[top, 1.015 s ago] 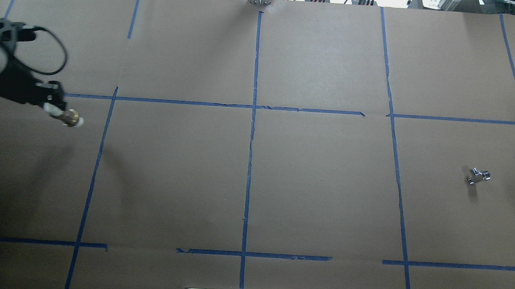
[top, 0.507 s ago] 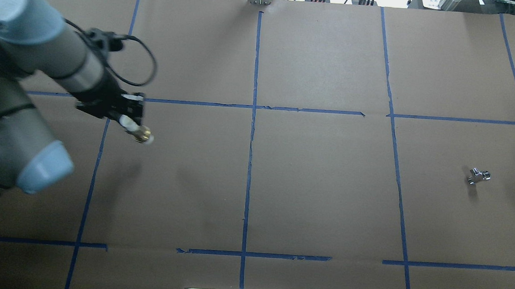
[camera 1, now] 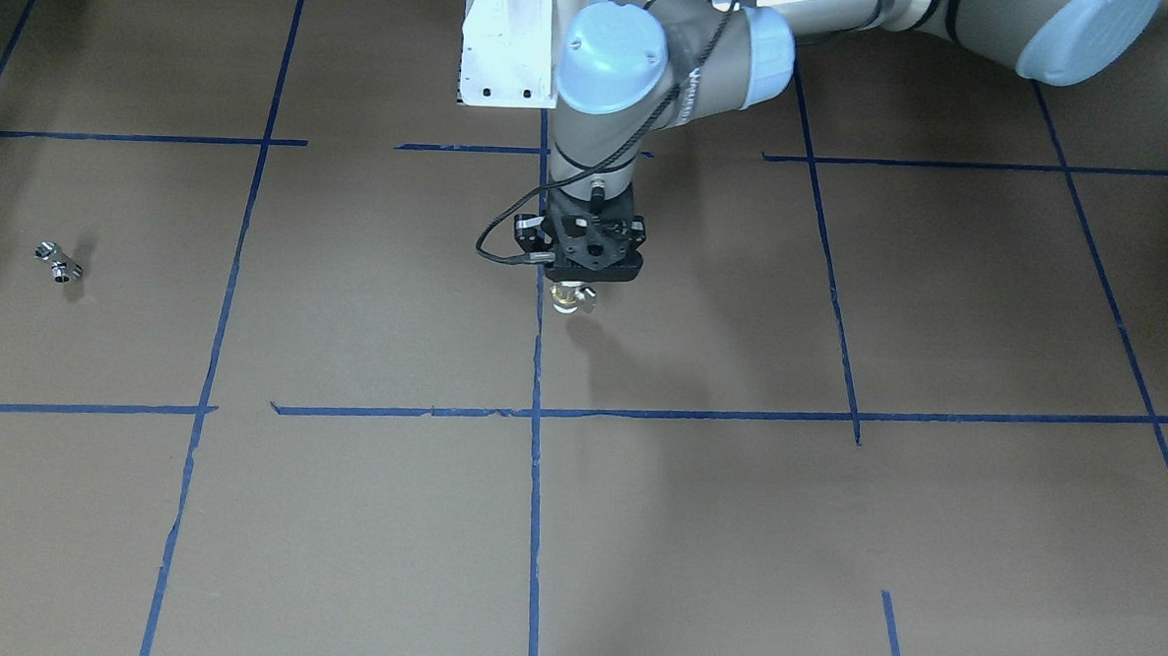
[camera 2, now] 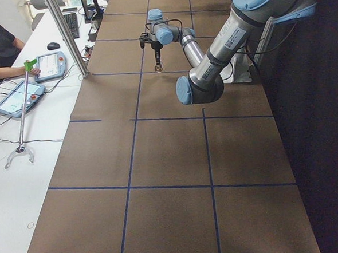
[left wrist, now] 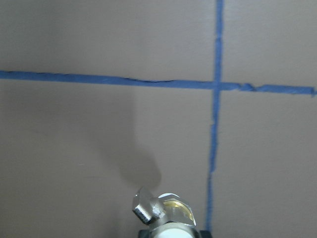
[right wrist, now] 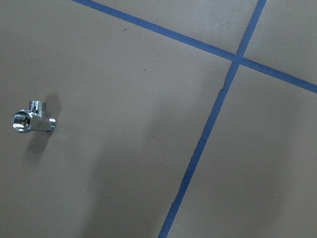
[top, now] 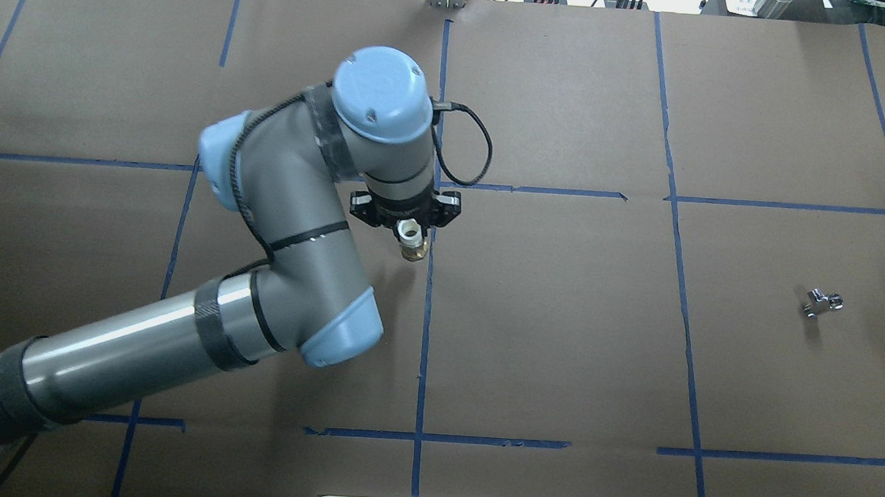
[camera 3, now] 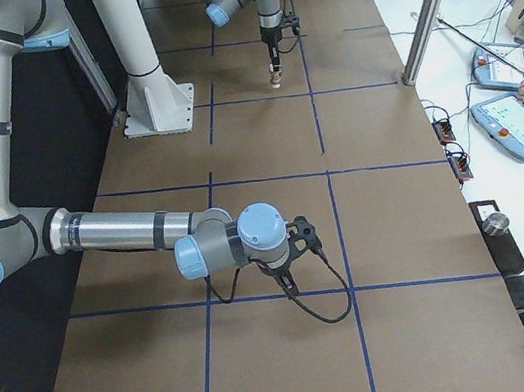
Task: Assemble PPR valve and pipe with both arms
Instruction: 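Lift the white fitting with the left gripper and carry it to table center, then set the white fitting upright at center while the right gripper grasps the chrome fitting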
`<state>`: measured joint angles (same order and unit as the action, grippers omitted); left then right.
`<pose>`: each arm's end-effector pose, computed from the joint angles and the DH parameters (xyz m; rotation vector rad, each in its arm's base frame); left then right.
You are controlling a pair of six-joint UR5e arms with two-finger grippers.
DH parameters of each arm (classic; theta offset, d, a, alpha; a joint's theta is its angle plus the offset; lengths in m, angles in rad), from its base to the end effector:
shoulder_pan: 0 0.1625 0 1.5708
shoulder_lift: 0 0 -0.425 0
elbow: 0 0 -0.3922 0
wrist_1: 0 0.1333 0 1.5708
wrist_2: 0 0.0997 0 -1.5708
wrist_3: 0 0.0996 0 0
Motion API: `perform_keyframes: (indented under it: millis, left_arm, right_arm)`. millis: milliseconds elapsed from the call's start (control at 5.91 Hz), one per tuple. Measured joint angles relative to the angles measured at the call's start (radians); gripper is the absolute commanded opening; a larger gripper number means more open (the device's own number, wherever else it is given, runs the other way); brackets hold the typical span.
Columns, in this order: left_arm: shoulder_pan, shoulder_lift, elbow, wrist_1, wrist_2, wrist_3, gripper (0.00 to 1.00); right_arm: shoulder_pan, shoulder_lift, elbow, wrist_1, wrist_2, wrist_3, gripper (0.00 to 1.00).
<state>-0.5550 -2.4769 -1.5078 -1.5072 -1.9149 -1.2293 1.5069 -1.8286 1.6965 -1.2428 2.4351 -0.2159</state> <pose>0.5698 -0.4706 0.1284 0.0402 0.8364 -0.0668 0.0325 -0.3937 0.6691 0.2497 -0.8494 -0.3460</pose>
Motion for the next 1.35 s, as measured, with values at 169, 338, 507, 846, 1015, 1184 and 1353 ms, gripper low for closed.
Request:
perform_keyframes:
  millis: [169, 338, 507, 846, 1015, 1184, 1353]
  left_arm:
    - [0.026, -0.029, 0.039, 0.0, 0.031, -0.005, 0.01]
    - [0.035, -0.048, 0.064, -0.001, 0.042, -0.006, 0.02]
    - [0.037, -0.055, 0.076, -0.001, 0.045, -0.007, 0.04]
    - [0.038, -0.055, 0.081, -0.001, 0.046, -0.007, 0.09]
    - [0.039, -0.055, 0.083, -0.001, 0.046, -0.007, 0.15]
    - [0.041, -0.054, 0.084, -0.001, 0.047, -0.007, 0.36]
    - [0.043, -0.052, 0.084, -0.001, 0.046, -0.007, 0.89]
  right_arm:
    - [-0.001, 0.0, 0.0, 0.007, 0.001, 0.001, 1.0]
    - [-0.002, 0.0, -0.001, 0.009, 0.001, 0.001, 1.0]
    - [-0.002, 0.0, -0.001, 0.009, 0.001, 0.001, 1.0]
    - [-0.002, -0.001, -0.002, 0.008, 0.001, 0.001, 1.0]
    - [-0.002, 0.0, -0.003, 0.008, 0.001, 0.001, 1.0]
    - [-0.002, 0.0, -0.003, 0.009, 0.001, 0.001, 1.0]
    - [-0.002, 0.0, -0.003, 0.009, 0.001, 0.001, 1.0]
